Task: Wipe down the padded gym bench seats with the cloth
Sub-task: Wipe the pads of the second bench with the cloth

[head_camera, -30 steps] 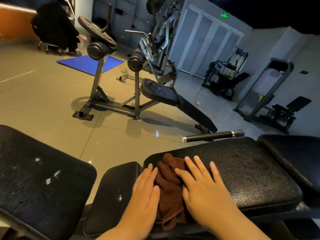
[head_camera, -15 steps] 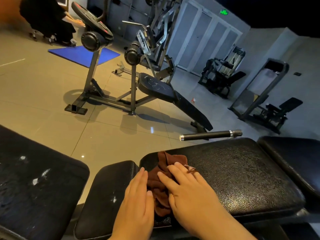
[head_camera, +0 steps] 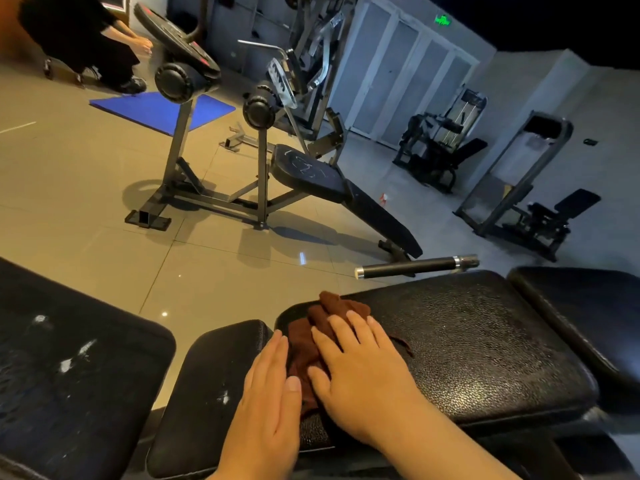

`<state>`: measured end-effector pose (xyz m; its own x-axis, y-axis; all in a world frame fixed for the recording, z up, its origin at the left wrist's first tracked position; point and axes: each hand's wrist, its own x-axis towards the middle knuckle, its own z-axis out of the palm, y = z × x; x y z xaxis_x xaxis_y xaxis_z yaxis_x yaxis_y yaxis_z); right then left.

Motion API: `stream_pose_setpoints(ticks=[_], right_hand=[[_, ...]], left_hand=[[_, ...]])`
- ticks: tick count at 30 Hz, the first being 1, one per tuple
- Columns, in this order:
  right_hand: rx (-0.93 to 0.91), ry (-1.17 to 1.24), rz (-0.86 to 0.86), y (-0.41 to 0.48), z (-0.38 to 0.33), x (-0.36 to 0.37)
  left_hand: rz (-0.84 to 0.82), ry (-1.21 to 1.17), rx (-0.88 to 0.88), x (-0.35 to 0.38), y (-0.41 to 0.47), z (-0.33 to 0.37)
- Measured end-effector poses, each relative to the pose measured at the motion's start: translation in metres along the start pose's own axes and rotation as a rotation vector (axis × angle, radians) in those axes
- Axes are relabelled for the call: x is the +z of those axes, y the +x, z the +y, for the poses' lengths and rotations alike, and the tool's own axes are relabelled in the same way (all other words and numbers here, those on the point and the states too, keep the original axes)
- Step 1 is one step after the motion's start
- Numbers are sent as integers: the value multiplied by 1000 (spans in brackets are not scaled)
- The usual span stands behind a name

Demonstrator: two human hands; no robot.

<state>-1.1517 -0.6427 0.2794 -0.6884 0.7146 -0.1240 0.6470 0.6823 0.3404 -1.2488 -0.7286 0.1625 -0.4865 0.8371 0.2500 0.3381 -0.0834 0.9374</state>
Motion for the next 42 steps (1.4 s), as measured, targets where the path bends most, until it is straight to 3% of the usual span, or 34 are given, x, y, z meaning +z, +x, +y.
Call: stream_pose_setpoints(ticks=[3, 7, 11, 15, 17, 21, 23, 27, 31, 33, 35, 42], right_hand=[[137, -47, 41, -15, 26, -11], [290, -73, -36, 17, 36, -30], [138, -27, -25, 36, 3, -11], [24, 38, -2, -10, 9, -8], [88, 30, 71, -37, 28, -14], [318, -12, -10, -48, 84, -34], [422, -7, 30, -28, 91, -38], [279, -30, 17, -7, 56, -23], [132, -10, 69, -49, 65, -21], [204, -69, 129, -73, 85, -28], [314, -76, 64, -81, 114, -39], [462, 74, 8, -8, 175, -50]], left_hand=[[-5, 2, 2, 1, -1, 3], [3, 15, -5, 2, 1, 2], [1, -17, -19, 1, 0, 0], [-2, -34, -30, -2, 0, 2], [-21, -7, -49, 0, 0, 4], [-22, 30, -30, 3, -1, 6], [-18, 32, -40, 2, 1, 7], [-13, 58, -52, 1, 1, 6], [-8, 57, -39, 0, 1, 2], [7, 62, -24, 2, 0, -1], [34, 68, 14, 5, 0, -3], [48, 77, 34, 3, 4, 2]])
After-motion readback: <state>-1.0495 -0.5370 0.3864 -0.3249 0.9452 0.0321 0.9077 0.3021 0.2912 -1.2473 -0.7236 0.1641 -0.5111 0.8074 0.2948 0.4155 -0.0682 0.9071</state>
